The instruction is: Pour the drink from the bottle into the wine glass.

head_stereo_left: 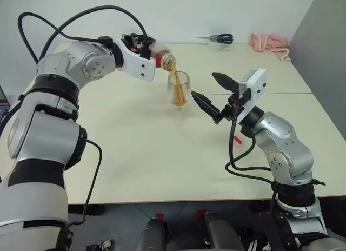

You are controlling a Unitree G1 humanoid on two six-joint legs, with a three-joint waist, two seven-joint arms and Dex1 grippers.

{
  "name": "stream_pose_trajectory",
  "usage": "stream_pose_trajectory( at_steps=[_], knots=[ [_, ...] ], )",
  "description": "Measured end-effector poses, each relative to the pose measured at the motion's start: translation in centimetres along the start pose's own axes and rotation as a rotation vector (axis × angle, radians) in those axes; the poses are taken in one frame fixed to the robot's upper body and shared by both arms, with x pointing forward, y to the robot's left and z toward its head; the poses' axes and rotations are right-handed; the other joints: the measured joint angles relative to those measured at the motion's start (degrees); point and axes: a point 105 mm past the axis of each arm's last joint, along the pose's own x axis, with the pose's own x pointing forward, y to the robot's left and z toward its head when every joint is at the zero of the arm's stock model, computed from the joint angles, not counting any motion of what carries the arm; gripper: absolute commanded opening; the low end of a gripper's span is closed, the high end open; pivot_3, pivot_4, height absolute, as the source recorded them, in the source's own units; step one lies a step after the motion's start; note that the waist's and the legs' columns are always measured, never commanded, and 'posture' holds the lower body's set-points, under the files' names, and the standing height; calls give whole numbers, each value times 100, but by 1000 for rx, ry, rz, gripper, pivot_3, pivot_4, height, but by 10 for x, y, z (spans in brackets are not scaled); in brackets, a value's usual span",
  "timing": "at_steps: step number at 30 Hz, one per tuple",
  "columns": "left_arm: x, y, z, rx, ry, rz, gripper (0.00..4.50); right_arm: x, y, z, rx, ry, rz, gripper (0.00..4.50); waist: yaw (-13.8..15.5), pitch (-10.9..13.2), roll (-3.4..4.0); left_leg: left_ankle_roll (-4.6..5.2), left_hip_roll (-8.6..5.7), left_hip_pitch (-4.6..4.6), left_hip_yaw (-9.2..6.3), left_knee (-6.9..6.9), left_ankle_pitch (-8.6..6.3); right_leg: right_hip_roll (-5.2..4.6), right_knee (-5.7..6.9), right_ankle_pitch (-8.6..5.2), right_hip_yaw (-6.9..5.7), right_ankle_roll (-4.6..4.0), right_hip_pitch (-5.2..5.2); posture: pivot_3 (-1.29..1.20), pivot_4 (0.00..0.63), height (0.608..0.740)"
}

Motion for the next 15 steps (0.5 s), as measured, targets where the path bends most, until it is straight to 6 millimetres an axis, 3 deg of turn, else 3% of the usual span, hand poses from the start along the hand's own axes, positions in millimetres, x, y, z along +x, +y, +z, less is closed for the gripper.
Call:
stream_pose_trajectory(
  at_steps=[15],
  knots=[
    [-2, -4, -5, 27, 21, -24, 1741, 0, 0, -1, 8, -1, -7, 4500, -2, 0, 0, 0, 0, 0, 0, 0, 0, 0, 0, 0, 0, 0, 0, 0, 150, 740]
  ],
)
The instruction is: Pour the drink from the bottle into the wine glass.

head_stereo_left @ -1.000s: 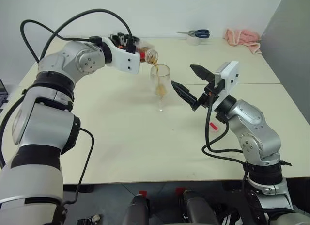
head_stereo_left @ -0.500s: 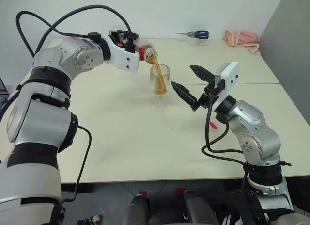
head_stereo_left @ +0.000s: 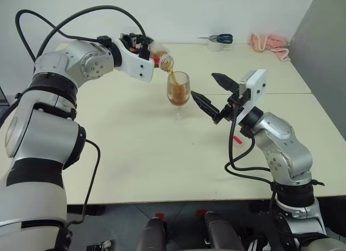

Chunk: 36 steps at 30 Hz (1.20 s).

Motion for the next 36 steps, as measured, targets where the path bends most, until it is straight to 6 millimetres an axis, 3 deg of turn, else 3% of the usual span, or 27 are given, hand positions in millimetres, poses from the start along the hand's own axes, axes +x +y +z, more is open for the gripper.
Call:
stream_pose_trajectory(
  at_steps=[13, 19, 24, 27, 31, 36],
  knots=[
    [2, 2, 2, -52, -11, 5, 1741, -1, -1, -1, 2, 3, -11, 4500, -12, 0, 0, 0, 0, 0, 0, 0, 0, 0, 1, 0, 0, 0, 0, 0, 150, 740],
    [3, 10, 5, -159, -26, 44, 1741, -1, -1, -1, 0, 5, -13, 4500, -46, 0, 0, 0, 0, 0, 0, 1, 0, 0, 2, 0, 1, 0, 0, 0, 150, 740],
    [4, 3, 5, -270, -37, 52, 1741, -1, -1, -1, 0, 5, -13, 4500, -70, 0, 0, 0, 0, 1, -1, 2, 0, 0, 5, 0, 1, 0, 0, 0, 150, 740],
    [5, -2, 9, -413, -71, 93, 1741, -1, -1, -1, 0, 5, -11, 4500, -74, 0, 0, 0, 1, 0, -2, 4, 0, 0, 6, 0, -1, -1, 0, 0, 150, 740],
    [9, -7, 18, -743, -140, 205, 1741, -2, 2, 0, 0, 4, 22, 4500, -75, 0, 0, -1, 1, -2, -4, 7, 1, -3, 8, 1, 0, -1, 0, 0, 150, 740],
    [-6, -1, 3, -1101, -104, 401, 1741, -17, 13, -8, -19, 69, 128, 4500, -86, -1, 0, 0, 2, 0, -7, 8, 0, -3, 9, 1, 2, -1, 0, 0, 150, 740]
  ],
)
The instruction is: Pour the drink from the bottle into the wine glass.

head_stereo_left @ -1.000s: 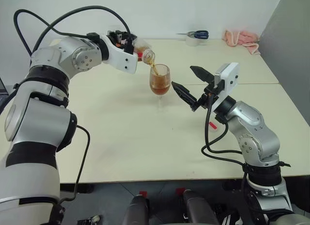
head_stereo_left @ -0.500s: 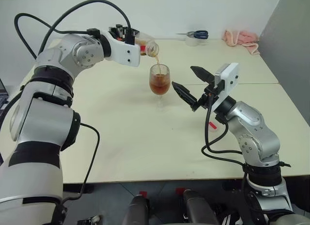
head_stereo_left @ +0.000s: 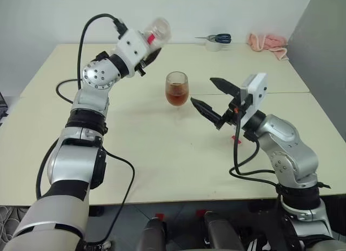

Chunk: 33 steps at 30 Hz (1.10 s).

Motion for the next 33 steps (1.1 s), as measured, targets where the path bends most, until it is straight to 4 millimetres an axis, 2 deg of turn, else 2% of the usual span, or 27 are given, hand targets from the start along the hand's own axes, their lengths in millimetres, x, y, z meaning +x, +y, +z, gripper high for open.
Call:
stream_pose_trajectory(
  at_steps=[3, 5, 9, 11, 14, 20, 27, 33],
  knots=[
    [-18, 13, -8, -161, 21, 176, 1741, -17, 14, -17, -3, 86, 97, 4500, -3, -4, 6, 1, 1, 8, 2, -1, 0, 0, -1, 0, 5, 0, 5, 0, 150, 740],
    [-41, 16, -35, -283, 101, 304, 1741, -30, 24, -30, 17, 141, 166, 4500, -13, -4, 5, 0, 4, 11, 2, 1, 0, 1, 4, 0, 7, 0, 5, 0, 150, 740],
    [-88, 4, -89, -439, 293, 469, 1741, -38, 35, -36, 19, 148, 244, 4500, -7, -5, 4, 0, 7, 12, -2, 7, 0, 6, 5, 0, 2, 0, 6, 0, 150, 740],
    [-105, -5, -103, -477, 349, 502, 1741, -38, 36, -36, 20, 132, 253, 4500, 20, -7, 1, -1, 5, 10, -2, 9, 0, 4, 4, 0, 0, 0, 9, 0, 150, 740],
    [-119, -20, -114, -519, 383, 505, 1741, -36, 36, -39, 38, 116, 241, 4500, 75, -10, -5, -2, 0, 10, -1, 9, 0, -3, -1, 0, 0, 0, 12, 0, 150, 740],
    [-124, -40, -118, -635, 321, 476, 1741, -29, 38, -40, 68, 89, 214, 4500, 158, -14, -10, -3, -5, 11, 0, 9, 1, -10, -6, 0, -2, 0, 16, 0, 150, 740],
    [-126, -45, -131, -675, 331, 482, 1741, -28, 36, -41, 80, 91, 184, 4500, 146, -14, -10, -1, -3, 20, -1, 6, 0, -6, -7, 0, -3, 0, 26, 0, 150, 740],
    [-123, -43, -136, -623, 369, 476, 1741, -26, 32, -42, 99, 91, 143, 4500, 145, -14, -10, -1, -3, 27, -1, 3, 0, -6, -9, 0, -3, 0, 33, 0, 150, 740]
  ],
)
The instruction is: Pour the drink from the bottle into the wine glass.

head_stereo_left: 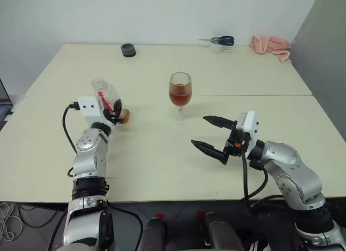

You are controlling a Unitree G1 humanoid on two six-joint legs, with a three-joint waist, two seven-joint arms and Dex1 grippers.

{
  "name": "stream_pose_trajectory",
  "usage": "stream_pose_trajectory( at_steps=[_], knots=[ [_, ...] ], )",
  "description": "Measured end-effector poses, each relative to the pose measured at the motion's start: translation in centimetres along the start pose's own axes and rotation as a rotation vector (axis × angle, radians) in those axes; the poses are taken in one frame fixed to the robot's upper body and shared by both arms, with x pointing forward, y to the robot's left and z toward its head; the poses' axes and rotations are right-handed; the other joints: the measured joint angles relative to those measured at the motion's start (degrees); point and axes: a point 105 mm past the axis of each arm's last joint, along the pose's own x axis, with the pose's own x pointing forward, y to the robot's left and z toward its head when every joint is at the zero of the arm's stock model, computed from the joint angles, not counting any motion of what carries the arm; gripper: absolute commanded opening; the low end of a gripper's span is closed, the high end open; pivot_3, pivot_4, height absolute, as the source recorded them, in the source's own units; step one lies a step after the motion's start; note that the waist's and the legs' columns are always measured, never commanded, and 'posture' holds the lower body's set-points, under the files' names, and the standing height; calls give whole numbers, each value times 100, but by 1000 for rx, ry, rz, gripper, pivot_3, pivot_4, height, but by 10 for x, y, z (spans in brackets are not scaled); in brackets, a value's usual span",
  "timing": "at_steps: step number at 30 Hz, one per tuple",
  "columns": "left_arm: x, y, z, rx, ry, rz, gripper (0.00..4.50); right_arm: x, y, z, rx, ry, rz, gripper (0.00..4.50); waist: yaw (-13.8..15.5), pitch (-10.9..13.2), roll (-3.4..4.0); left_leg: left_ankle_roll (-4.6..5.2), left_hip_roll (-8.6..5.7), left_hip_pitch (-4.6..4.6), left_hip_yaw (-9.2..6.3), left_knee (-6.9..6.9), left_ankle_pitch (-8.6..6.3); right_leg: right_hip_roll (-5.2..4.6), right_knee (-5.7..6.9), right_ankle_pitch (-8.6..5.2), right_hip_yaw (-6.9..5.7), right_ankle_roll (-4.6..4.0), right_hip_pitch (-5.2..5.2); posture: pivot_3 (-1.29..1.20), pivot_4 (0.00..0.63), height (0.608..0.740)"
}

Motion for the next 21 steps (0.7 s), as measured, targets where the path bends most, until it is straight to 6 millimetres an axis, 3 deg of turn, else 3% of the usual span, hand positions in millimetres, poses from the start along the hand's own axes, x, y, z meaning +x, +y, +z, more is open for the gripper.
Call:
stream_pose_trajectory(
  at_steps=[8, 13, 18, 21],
  knots=[
    [2, -3, -3, 13, 21, -3, 4377, 3, -3, 3, 7, -8, -18, 4500, 0, 0, 0, 0, 0, 2, -1, -1, 0, 0, -2, 0, -1, 0, 2, 0, 150, 740],
    [-2, -3, -10, 16, 54, 0, 4473, 3, -4, 2, 7, -6, -31, 4500, -5, 0, 0, 0, 1, 2, -1, -2, 0, 0, -1, 0, 0, 0, 2, 0, 150, 740],
    [-31, -1, -30, 20, 122, 31, 4473, -13, -1, -13, 42, 45, -97, 4500, 6, 0, 0, -1, 2, 1, -4, -3, -1, -4, -5, 0, -1, 0, 4, 0, 150, 740],
    [-53, -2, -37, 14, 143, 68, 4473, -32, -6, -29, 68, 102, -233, 4500, 15, 0, 0, -2, 3, 3, -6, -4, -1, -5, -12, 0, -2, 1, 11, 0, 150, 740]
  ],
)
